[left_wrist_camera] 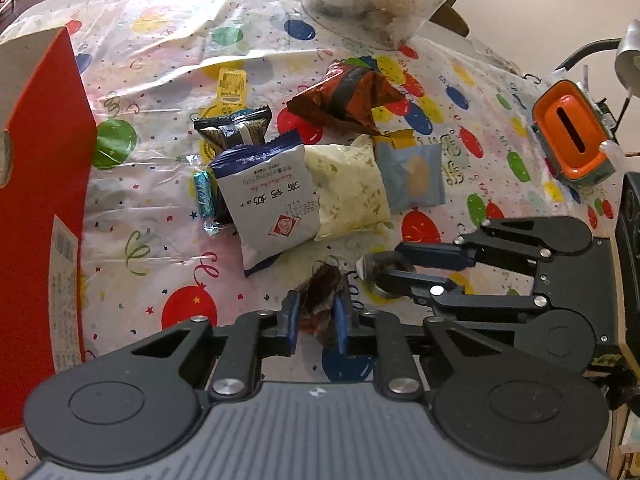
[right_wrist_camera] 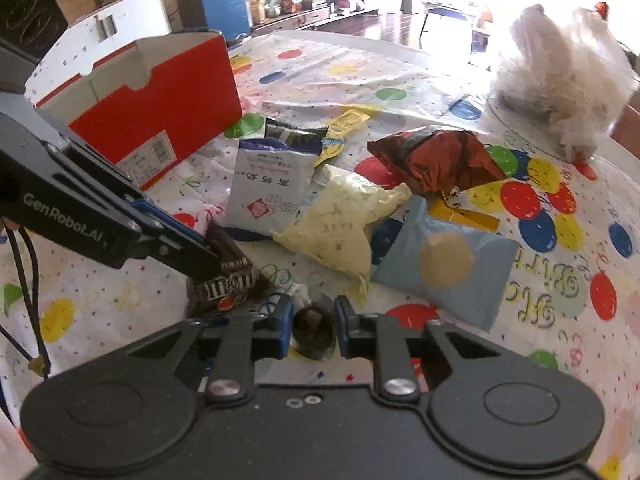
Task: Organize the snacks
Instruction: 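Reach the left tool to the brown M&M's pouch while the right tool reaches a dark chocolate, then close the left tool on the brown pouch while the right tool grips the dark chocolate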
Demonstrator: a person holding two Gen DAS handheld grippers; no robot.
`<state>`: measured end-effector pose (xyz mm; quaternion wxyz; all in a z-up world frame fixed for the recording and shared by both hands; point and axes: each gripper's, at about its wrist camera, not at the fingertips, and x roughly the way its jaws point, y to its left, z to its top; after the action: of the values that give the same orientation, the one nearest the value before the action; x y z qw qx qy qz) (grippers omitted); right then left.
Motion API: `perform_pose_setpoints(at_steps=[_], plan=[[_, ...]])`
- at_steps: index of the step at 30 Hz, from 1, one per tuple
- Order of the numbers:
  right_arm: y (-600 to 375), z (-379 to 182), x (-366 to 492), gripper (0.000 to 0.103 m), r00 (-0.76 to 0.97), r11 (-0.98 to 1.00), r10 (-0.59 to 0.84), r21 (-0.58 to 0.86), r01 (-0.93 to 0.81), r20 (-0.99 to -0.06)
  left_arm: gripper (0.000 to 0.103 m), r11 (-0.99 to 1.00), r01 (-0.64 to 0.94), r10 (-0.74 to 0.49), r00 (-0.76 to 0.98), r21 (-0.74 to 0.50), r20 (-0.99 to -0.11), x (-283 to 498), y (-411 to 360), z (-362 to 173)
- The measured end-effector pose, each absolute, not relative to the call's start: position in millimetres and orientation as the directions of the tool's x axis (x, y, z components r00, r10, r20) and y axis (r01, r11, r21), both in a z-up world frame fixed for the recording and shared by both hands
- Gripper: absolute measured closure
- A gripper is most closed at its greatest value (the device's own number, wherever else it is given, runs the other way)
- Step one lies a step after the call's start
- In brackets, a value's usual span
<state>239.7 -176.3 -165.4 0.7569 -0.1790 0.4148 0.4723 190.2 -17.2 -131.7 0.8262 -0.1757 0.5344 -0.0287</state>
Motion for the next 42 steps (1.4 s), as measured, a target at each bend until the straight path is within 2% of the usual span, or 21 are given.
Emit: perform_pose_setpoints(at_steps=[7, 16, 18, 19, 20, 22, 26, 27, 28, 30, 37, 39, 41, 42], plan=[[-188.5, -154.4, 221.6, 0.088, 0.239, 0.546, 0.556, 0.133, -0.827, -0.796, 0.095, 0.943, -0.105, -0.243, 0.435, -0.317, -0.867, 178.7, -15.8, -126.0], [-193.2, -153.0, 203.9, 0.086, 0.252, 0.566, 0.542, 0.127, -0.814, -0.802, 0.093, 0.959, -0.047, -0.231, 0.445, -0.28, -0.865, 167.3, -15.1, -122.9], [-193.1, -153.2, 205.0, 0.082, 0.251, 0.571, 0.54, 0.131, -0.81, -0.803, 0.085, 0.966, -0.022, -0.219, 0.449, -0.256, -0.866, 165.6, -18.6, -120.7], [-193.0, -153.5, 205.5, 0.079, 0.247, 0.572, 0.542, 0.137, -0.808, -0.803, 0.072, 0.97, -0.006, -0.216, 0.454, -0.245, -0.865, 164.4, -21.1, -119.4], [-193.2, -153.6, 206.1, 0.078, 0.244, 0.573, 0.546, 0.144, -0.807, -0.802, 0.05, 0.971, 0.004, -0.214, 0.459, -0.239, -0.862, 163.3, -22.4, -118.3], [-192.8, -154.1, 205.7, 0.076, 0.248, 0.573, 0.543, 0.139, -0.808, -0.802, 0.028, 0.973, 0.01, -0.205, 0.486, -0.229, -0.85, 160.4, -24.8, -115.1], [-188.9, -157.9, 206.6, 0.065, 0.253, 0.554, 0.534, 0.107, -0.826, -0.807, 0.028, 0.979, 0.03, -0.191, 0.491, -0.202, -0.85, 164.9, -31.7, -114.9], [-187.5, -158.3, 207.7, 0.055, 0.256, 0.549, 0.535, 0.101, -0.83, -0.805, 0.028, 0.982, 0.032, -0.178, 0.492, -0.187, -0.852, 166.6, -33.7, -115.7], [-185.9, -158.5, 208.8, 0.038, 0.261, 0.542, 0.536, 0.089, -0.836, -0.803, 0.028, 0.983, 0.033, -0.174, 0.491, -0.182, -0.854, 168.2, -34.6, -116.8], [-183.6, -158.7, 209.0, 0.02, 0.291, 0.533, 0.54, 0.053, -0.845, -0.79, 0.028, 0.983, 0.034, -0.176, 0.486, -0.183, -0.856, 171.7, -35.7, -119.7], [-172.9, -168.7, 215.3, 0.027, 0.265, 0.468, 0.534, 0.019, -0.884, -0.803, 0.029, 0.979, 0.023, -0.194, 0.427, -0.204, -0.883, 186.4, -37.4, -138.3], [-173.1, -172.4, 218.2, 0.033, 0.241, 0.459, 0.533, 0.038, -0.888, -0.811, 0.031, 0.975, 0.006, -0.207, 0.404, -0.224, -0.891, 190.7, -35.1, -143.8], [-173.6, -175.3, 221.4, 0.038, 0.227, 0.46, 0.529, 0.052, -0.886, -0.818, 0.044, 0.973, -0.005, -0.212, 0.382, -0.231, -0.899, 193.7, -34.5, -148.8], [-173.8, -176.3, 222.7, 0.042, 0.222, 0.46, 0.529, 0.057, -0.886, -0.819, 0.045, 0.974, -0.006, -0.209, 0.375, -0.228, -0.903, 194.5, -34.8, -150.8]])
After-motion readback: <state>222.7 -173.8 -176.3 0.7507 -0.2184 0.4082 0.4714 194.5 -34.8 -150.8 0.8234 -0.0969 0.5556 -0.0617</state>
